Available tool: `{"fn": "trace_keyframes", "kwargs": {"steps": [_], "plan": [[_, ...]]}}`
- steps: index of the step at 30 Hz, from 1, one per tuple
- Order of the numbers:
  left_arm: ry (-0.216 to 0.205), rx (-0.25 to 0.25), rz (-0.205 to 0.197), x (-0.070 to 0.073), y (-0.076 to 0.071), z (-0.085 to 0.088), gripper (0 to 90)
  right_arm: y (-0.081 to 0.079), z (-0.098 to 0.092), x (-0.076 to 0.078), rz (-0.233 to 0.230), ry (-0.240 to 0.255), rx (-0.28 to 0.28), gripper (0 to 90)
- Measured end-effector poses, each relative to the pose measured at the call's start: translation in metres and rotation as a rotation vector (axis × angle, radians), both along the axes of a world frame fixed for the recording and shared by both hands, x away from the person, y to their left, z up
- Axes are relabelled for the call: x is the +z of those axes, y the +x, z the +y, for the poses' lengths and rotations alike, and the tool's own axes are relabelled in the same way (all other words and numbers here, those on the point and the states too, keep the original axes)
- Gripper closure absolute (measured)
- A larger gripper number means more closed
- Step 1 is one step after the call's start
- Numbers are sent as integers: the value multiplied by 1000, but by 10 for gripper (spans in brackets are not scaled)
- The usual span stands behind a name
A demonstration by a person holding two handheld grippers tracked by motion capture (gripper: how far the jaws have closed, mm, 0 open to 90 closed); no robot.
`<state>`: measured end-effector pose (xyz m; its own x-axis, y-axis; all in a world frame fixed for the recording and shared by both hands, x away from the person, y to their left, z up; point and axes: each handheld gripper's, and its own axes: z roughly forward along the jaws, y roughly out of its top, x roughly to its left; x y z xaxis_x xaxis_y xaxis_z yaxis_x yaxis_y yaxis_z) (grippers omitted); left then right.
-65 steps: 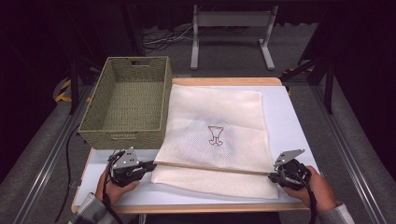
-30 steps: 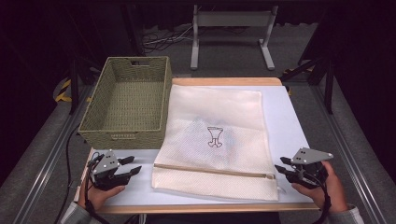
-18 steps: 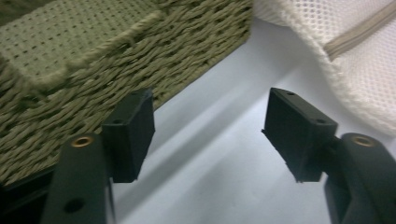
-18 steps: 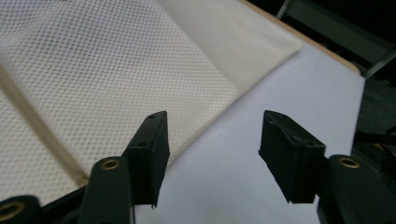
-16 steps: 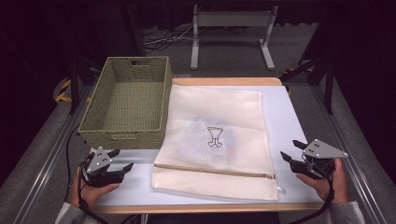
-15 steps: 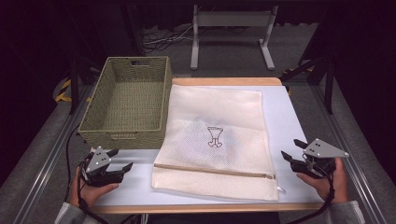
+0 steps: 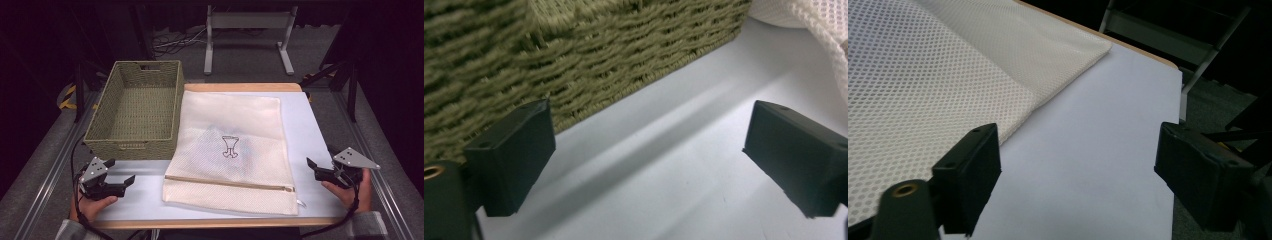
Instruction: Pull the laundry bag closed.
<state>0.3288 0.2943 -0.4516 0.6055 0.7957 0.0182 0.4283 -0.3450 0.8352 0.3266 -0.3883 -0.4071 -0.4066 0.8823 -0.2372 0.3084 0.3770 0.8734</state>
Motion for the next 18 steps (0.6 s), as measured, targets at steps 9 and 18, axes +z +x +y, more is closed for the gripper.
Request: {"fn": "trace_keyframes", "kwargs": {"steps": [9,18], "plan": [[-50,32,-8,-1,-3,4,54,-1,2,-15,1,-7,-23,150],[-22,24,-10,0,-3,0,56,-6,7,-18,-21,4,-54,149]]}}
